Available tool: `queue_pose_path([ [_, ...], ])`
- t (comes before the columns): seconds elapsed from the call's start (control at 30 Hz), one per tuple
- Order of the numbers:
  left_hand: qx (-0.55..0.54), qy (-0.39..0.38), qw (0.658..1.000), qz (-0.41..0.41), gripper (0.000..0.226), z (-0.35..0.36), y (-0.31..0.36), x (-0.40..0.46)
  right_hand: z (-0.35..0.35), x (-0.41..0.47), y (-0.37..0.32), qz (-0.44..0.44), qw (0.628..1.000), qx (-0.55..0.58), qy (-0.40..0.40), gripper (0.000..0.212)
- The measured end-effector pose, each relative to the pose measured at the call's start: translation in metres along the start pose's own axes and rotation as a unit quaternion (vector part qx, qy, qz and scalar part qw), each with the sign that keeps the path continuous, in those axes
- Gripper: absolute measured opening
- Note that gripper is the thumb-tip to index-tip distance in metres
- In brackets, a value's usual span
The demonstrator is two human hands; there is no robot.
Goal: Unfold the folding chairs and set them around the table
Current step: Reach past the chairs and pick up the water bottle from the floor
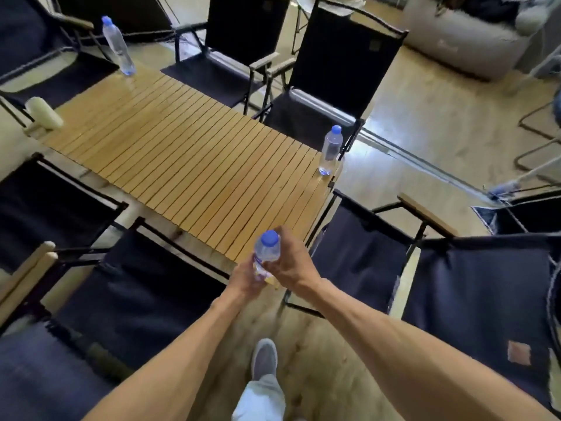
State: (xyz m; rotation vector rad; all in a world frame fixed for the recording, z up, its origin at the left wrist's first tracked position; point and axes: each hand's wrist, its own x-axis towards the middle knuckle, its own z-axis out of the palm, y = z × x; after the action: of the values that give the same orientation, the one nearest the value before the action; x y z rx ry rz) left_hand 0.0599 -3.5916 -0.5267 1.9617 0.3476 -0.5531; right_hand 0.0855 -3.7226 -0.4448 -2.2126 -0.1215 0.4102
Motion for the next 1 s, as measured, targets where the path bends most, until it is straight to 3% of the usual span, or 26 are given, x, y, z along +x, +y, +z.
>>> queue_pose_path([
  [0.3, 0.038, -0.041, 0.993, -0.104, 0.076, 0.006, -0.045, 0.069, 0.03, 0.099, 0.072, -0.081, 0.987, -0.093, -0.105, 0.043],
  [0.7, 0.013, -0.029, 0.99, -0.139, 0.081, 0.047, -0.048, 0.065, 0.024, 0.116, 0.122, -0.128, 0.969, -0.126, -0.171, 0.054],
  [1.0, -0.005, -0.006, 0.989, -0.151, 0.083, 0.048, -0.046, 0.063, 0.024, 0.118, 0.121, -0.112, 0.959, -0.167, -0.198, 0.074],
])
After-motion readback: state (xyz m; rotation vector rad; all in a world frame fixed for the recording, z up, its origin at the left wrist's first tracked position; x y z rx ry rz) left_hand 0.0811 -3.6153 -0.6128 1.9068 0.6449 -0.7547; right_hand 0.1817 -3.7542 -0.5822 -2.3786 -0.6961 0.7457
